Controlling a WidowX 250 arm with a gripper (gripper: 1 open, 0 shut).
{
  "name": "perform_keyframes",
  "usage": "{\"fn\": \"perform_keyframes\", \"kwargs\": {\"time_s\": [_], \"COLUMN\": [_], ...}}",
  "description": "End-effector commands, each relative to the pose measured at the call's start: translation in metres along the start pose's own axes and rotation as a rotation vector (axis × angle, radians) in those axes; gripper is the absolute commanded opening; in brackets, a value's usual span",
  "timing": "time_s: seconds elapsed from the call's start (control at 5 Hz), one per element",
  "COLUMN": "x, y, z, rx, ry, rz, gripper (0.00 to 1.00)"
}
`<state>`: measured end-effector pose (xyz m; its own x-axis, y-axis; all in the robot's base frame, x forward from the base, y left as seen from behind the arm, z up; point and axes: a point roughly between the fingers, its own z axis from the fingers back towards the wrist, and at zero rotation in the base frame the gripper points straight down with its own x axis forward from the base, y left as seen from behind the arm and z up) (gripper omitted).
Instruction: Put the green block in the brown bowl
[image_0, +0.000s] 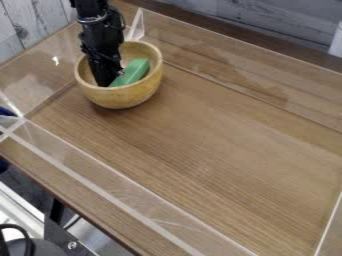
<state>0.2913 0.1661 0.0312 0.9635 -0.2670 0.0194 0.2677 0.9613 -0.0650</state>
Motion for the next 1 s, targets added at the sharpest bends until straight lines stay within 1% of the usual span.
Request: {"fn": "perform_keyframes", "kwargs": {"time_s": [0.0, 0.4, 0.8], "x": [0.006, 0.006, 0.007], "y": [0.003, 0.012, 0.012], "z": [0.013, 0.023, 0.022], "rx": [0.033, 0.082, 0.145], "ry": [-0.013, -0.019, -0.050], "rz": [0.008, -0.010, -0.029], "gripper": [0.00, 0.00, 0.00]}}
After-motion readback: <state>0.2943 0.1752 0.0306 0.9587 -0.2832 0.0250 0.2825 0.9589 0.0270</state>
